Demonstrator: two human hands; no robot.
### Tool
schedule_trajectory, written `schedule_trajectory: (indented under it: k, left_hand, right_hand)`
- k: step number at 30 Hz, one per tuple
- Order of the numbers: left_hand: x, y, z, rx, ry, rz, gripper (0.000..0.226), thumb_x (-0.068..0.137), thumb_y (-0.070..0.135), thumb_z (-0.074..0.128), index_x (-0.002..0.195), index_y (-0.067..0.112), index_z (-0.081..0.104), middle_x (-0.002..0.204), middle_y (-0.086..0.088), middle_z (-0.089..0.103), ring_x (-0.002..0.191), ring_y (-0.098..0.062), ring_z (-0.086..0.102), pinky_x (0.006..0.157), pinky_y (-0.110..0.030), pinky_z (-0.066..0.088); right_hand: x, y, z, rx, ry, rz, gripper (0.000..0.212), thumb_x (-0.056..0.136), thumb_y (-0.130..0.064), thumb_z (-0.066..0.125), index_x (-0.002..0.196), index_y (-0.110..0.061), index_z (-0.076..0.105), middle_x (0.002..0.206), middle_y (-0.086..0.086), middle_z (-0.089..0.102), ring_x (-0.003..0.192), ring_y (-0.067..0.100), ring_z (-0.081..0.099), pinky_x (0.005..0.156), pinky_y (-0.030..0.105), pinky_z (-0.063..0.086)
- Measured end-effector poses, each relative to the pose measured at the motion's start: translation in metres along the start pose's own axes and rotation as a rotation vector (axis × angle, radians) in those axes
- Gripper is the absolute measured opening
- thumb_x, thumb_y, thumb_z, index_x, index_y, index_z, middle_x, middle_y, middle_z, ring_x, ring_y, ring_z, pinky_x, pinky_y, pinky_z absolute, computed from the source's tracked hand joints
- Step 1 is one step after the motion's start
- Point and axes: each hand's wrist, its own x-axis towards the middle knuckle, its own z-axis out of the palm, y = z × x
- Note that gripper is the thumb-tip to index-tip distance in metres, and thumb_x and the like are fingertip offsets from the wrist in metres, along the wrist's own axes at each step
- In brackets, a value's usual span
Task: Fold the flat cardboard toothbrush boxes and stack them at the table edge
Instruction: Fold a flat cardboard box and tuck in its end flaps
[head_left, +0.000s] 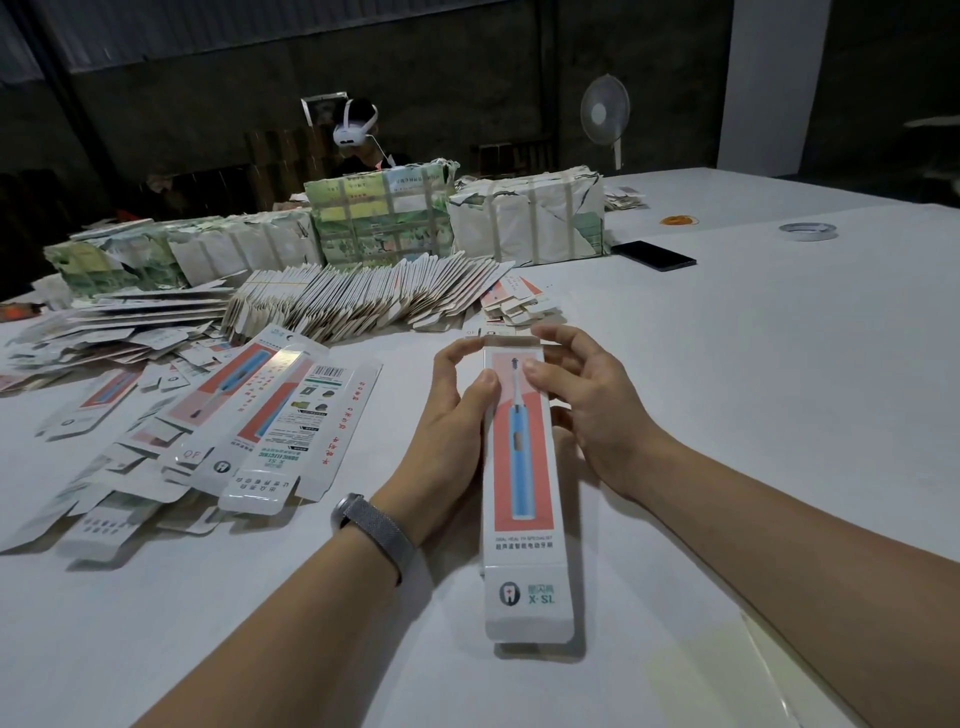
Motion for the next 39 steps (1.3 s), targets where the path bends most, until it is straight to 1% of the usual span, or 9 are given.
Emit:
schedule_trajectory:
  k: [3,8,16,18,20,22,26,32,39]
  left_hand:
    - [0.0001,0.0004,-0.0006,0.013,-0.002,-0.028,0.024,0.109,0.028,0.041,0.131,0.036,0.040,0.074,0.000,0.075,0.063,-0.013,0.071,0.056,-0.023,0.055]
    - [-0.0006,0.0029,0.0002,0.013,-0.026,-0.037,0.021,0.109,0.026,0.040,0.128,0.029,0.048,0.074,0.000,0.074,0.064,-0.013,0.071,0.057,-0.022,0.055]
    - [-0.0001,0.0035,-0.0014,0.018,-0.015,-0.078,0.021,0.106,0.030,0.046,0.128,0.031,0.048,0.080,-0.003,0.076,0.069,-0.018,0.074,0.059,-0.025,0.057]
    - [0.0000,0.0037,-0.0020,0.014,-0.025,-0.087,0.020,0.106,0.032,0.047,0.126,0.032,0.048,0.082,-0.004,0.076,0.071,-0.020,0.075,0.061,-0.027,0.058]
    - [-0.0005,0.0044,-0.0020,0.002,-0.039,-0.084,0.018,0.106,0.032,0.049,0.124,0.032,0.049,0.085,-0.005,0.076,0.073,-0.021,0.075,0.063,-0.029,0.059]
    - [-0.0021,0.0052,-0.0017,0.012,-0.062,-0.071,0.016,0.106,0.032,0.049,0.121,0.034,0.050,0.084,-0.004,0.076,0.073,-0.020,0.075,0.064,-0.029,0.059]
    - [-0.0042,0.0067,-0.0006,0.080,-0.101,-0.073,0.012,0.105,0.035,0.048,0.117,0.040,0.049,0.082,0.001,0.077,0.071,-0.016,0.075,0.061,-0.023,0.058]
    - [-0.0034,0.0041,-0.0001,0.152,-0.126,-0.064,0.011,0.105,0.036,0.049,0.115,0.042,0.049,0.086,-0.003,0.078,0.073,-0.019,0.076,0.063,-0.026,0.059]
    - [-0.0044,0.0057,-0.0020,0.120,-0.159,-0.046,0.018,0.104,0.032,0.051,0.121,0.034,0.049,0.087,-0.006,0.078,0.073,-0.019,0.076,0.063,-0.026,0.059]
  right_hand:
    - [-0.0008,-0.0009,0.0002,0.006,0.004,0.001,0.021,0.096,-0.014,0.062,0.106,-0.033,0.063,0.115,0.009,0.066,0.104,0.038,0.068,0.092,0.060,0.051]
    - [-0.0020,-0.0014,-0.0009,0.003,-0.006,-0.002,0.019,0.096,-0.009,0.062,0.102,-0.027,0.065,0.104,-0.001,0.070,0.089,0.024,0.069,0.091,0.060,0.051]
    - [-0.0013,0.0007,-0.0008,-0.012,-0.032,-0.027,0.012,0.088,-0.019,0.065,0.097,-0.027,0.066,0.096,-0.006,0.073,0.085,0.021,0.071,0.087,0.057,0.054]
    - [0.0000,0.0018,-0.0020,-0.010,-0.037,-0.024,0.013,0.094,-0.014,0.063,0.096,-0.027,0.066,0.093,-0.006,0.073,0.082,0.020,0.072,0.081,0.051,0.056]
    - [0.0008,0.0013,-0.0022,0.001,-0.037,-0.010,0.017,0.098,-0.011,0.059,0.094,-0.026,0.065,0.087,-0.005,0.072,0.077,0.018,0.073,0.069,0.037,0.059]
    - [0.0009,-0.0003,-0.0017,0.031,-0.028,0.016,0.025,0.100,-0.012,0.056,0.085,-0.030,0.065,0.083,-0.001,0.069,0.073,0.017,0.071,0.064,0.032,0.058]
    - [0.0016,-0.0013,-0.0004,0.042,-0.011,0.032,0.039,0.102,-0.026,0.055,0.064,-0.035,0.058,0.078,0.004,0.065,0.074,0.022,0.070,0.076,0.040,0.059]
    - [0.0050,0.0009,-0.0010,-0.006,0.048,0.053,0.024,0.099,-0.011,0.052,0.078,-0.022,0.056,0.070,0.001,0.061,0.067,0.024,0.065,0.072,0.038,0.056]
    - [0.0031,-0.0011,0.0000,-0.012,0.060,0.068,0.018,0.096,-0.010,0.057,0.080,-0.018,0.062,0.071,0.003,0.065,0.066,0.023,0.066,0.067,0.035,0.058]
